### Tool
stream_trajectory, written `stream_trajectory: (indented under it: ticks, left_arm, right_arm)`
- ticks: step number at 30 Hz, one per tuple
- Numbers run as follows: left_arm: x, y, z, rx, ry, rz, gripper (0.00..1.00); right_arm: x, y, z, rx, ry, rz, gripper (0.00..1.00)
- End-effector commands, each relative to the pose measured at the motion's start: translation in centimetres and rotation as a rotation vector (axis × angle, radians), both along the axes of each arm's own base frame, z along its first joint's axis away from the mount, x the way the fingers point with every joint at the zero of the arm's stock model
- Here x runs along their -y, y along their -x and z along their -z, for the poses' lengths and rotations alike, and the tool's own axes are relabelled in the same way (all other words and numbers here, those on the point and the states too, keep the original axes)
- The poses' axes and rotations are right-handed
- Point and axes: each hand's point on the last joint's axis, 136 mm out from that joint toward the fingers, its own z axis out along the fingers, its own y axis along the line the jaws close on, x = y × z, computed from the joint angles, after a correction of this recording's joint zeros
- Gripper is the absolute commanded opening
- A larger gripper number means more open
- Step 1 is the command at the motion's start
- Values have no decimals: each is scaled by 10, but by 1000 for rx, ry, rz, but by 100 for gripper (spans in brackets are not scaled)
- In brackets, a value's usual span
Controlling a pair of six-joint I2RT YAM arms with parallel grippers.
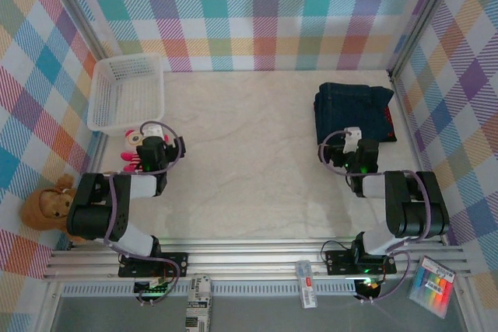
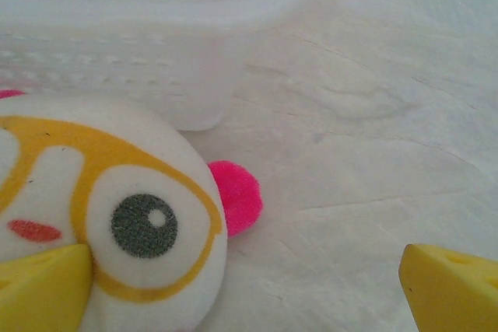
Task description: Fold and stack the skirts
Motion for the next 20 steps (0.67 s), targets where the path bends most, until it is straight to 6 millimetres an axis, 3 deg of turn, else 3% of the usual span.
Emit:
stream_trajectory:
  ticks: [1,20]
  left_arm:
    - [9,-1,-3,43,-24,40,100]
    - [9,-2,-2,40,-23,40,100]
  right_arm:
    - [16,-22,-28,117,45,95,99]
    - [17,-22,-28,115,49,105,99]
